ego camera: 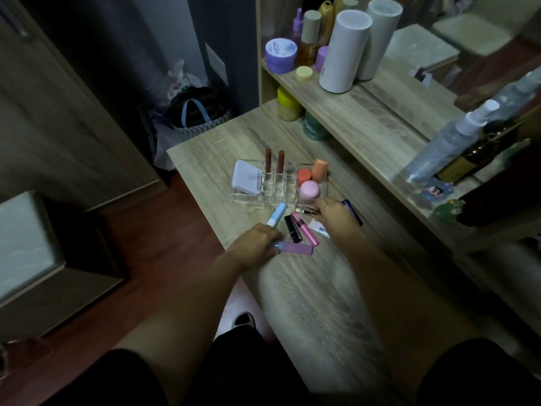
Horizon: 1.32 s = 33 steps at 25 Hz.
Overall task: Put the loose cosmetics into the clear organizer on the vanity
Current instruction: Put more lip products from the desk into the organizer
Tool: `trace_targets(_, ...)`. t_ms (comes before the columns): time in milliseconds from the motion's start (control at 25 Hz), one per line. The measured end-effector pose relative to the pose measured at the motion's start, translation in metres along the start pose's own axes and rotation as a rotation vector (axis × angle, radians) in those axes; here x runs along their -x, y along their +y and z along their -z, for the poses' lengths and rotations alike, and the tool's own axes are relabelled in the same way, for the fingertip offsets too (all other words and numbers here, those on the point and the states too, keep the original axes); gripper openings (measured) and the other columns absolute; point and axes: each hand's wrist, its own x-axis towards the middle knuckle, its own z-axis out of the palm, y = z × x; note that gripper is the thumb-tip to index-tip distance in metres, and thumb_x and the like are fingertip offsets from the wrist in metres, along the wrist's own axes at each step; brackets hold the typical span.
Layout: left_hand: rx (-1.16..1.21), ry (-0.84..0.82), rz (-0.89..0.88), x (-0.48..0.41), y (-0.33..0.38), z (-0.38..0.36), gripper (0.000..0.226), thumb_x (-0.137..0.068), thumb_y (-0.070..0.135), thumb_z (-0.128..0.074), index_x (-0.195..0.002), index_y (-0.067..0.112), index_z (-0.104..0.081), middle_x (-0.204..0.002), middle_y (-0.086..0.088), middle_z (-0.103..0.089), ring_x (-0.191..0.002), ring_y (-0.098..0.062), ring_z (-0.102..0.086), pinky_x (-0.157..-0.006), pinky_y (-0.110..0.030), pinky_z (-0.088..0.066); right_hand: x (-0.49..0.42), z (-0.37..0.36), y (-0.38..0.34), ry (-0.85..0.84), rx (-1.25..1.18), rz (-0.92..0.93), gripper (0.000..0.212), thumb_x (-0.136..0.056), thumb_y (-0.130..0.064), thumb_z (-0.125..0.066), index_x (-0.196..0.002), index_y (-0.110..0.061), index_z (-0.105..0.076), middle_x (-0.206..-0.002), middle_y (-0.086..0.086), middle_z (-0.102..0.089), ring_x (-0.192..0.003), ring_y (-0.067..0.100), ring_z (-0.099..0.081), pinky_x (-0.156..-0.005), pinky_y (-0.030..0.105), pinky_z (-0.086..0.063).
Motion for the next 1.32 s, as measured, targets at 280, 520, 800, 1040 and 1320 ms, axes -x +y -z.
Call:
trace_targets(280, 0.046, 0.115, -0.118, 0.01, -0.013, 0.069, 0.027, -0.084, 0.01, -0.065, -0.11, 0.003, -0.063, -0.102, -0.018, -0.066, -0.089, -0.028, -0.062, -0.073, -0.019, -0.038, 0.018, 0.026, 0.006, 0.078, -0.227, 0.153, 0.037, -0.09, -0.01, -0.056, -0.127, -0.009, -0.054, -0.132, 0.015, -0.052, -0.116, 0.03, -0.051, -0.098, 0.036, -0.041)
trace_targets(520, -0.02, 0.341, -0.098, -0.017, -0.023, 0.137, 0.024, -0.082, 0.007, -0.067, -0.105, 0.001, -0.064, -0.095, -0.018, -0.065, -0.079, -0.026, -0.061, -0.07, -0.026, -0.043, -0.007, 0.063, -0.028, 0.351, -0.803, -0.145, 0.015, -0.087, -0.015, -0.062, -0.102, -0.016, -0.059, -0.095, -0.002, -0.07, -0.085, 0.008, -0.067, -0.077, 0.032, -0.056)
trace_targets(800, -0.119, 0.309, -0.108, -0.038, -0.032, 0.136, 0.026, -0.085, 0.004, -0.06, -0.11, -0.001, -0.061, -0.102, -0.02, -0.061, -0.088, -0.032, -0.06, -0.079, -0.037, -0.048, -0.043, 0.054, -0.052, 0.369, -0.794, -0.238, 0.011, -0.087, -0.018, -0.061, -0.097, -0.017, -0.056, -0.087, -0.007, -0.067, -0.067, -0.005, -0.059, -0.049, 0.007, -0.044)
trace_targets(1040, -0.151, 0.262, -0.169, -0.052, -0.03, 0.135, 0.028, -0.087, 0.01, -0.059, -0.114, 0.001, -0.06, -0.106, -0.019, -0.057, -0.086, -0.032, -0.06, -0.078, -0.042, -0.052, -0.057, 0.045, -0.053, 0.299, -0.755, -0.264, 0.021, -0.087, -0.012, -0.06, -0.108, -0.01, -0.058, -0.105, 0.008, -0.07, -0.097, 0.018, -0.067, -0.078, 0.03, -0.056)
trace_targets(1320, -0.182, 0.219, -0.255, -0.055, -0.025, 0.122, 0.026, -0.087, 0.016, -0.061, -0.11, 0.004, -0.061, -0.106, -0.017, -0.059, -0.086, -0.029, -0.06, -0.076, -0.038, -0.05, -0.063, 0.034, -0.048, 0.227, -0.747, -0.239, 0.025, -0.085, -0.01, -0.064, -0.109, -0.011, -0.06, -0.106, 0.007, -0.067, -0.094, 0.014, -0.066, -0.069, 0.013, -0.05)
